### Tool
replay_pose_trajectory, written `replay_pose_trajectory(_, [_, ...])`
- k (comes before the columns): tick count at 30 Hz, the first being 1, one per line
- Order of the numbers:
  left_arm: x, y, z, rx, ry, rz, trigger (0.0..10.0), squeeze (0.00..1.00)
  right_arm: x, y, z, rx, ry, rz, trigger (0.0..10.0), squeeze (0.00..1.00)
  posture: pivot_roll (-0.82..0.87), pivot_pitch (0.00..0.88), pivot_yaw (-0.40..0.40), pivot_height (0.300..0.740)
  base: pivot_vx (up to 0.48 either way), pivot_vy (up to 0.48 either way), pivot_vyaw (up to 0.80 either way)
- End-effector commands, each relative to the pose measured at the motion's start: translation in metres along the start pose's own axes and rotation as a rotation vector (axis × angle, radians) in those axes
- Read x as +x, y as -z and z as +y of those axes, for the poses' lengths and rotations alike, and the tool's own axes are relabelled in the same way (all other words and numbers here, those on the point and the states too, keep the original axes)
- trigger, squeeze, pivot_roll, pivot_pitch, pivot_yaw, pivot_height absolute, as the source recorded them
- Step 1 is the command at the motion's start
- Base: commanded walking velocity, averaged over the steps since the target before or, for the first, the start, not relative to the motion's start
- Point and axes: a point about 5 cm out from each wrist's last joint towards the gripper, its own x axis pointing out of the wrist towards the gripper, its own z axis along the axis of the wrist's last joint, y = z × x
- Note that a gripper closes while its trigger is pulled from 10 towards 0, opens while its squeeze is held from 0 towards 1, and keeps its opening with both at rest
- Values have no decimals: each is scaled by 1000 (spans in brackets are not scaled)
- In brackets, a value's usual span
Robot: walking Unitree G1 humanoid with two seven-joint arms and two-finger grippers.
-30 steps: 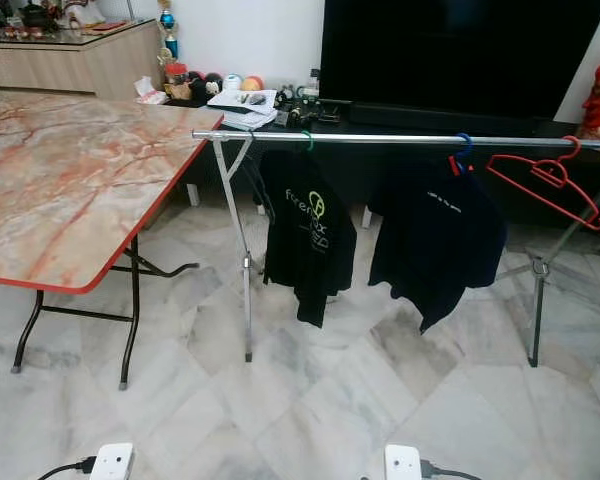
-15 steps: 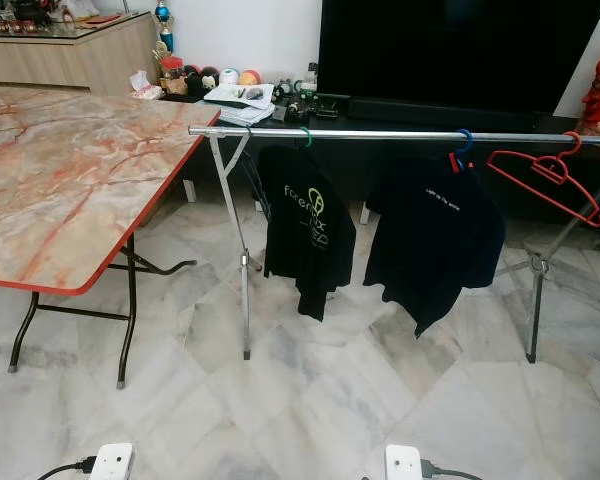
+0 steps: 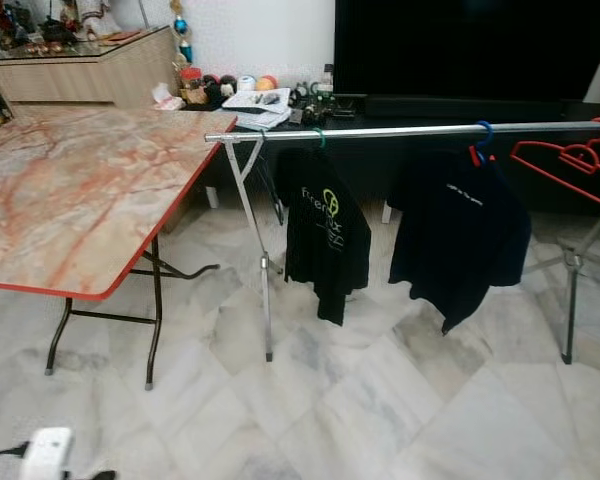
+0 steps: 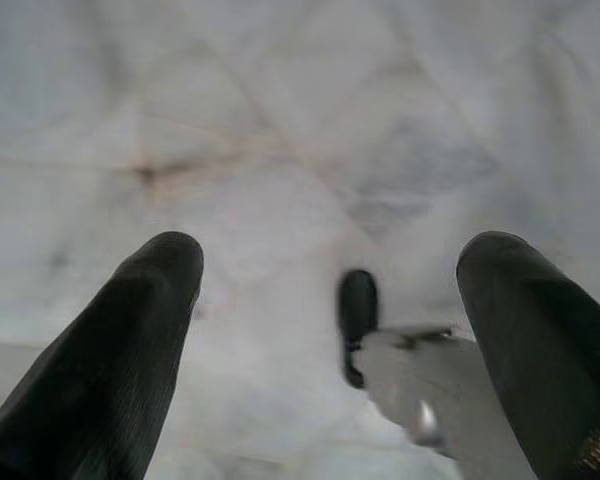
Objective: Hang hanger
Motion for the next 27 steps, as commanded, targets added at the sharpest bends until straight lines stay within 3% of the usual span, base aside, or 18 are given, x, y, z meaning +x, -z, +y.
replay_pose_trajectory(1, [-3,0,10,-6,-11,6,10000,0,-1,2,-5,21,11,-1,10000,0,43,9,47,740,0,0,0])
replay_pose_trajectory(15, [-2,-5,5,-23,11,-15,10000,0,-1,-2,-11,26,28,-4,10000,0,57,29,32,740,0,0,0])
replay_pose_trajectory(22, [-2,-5,6,-29,10,-17,10000,0,-1,-4,-10,32,26,-10,10000,0,57,40,32,740,269,0,-759])
replay_pose_trajectory(27, [-2,-5,6,-25,23,-15,10000,0,0,-6,-10,30,27,-20,10000,0,56,47,31,740,297,0,0])
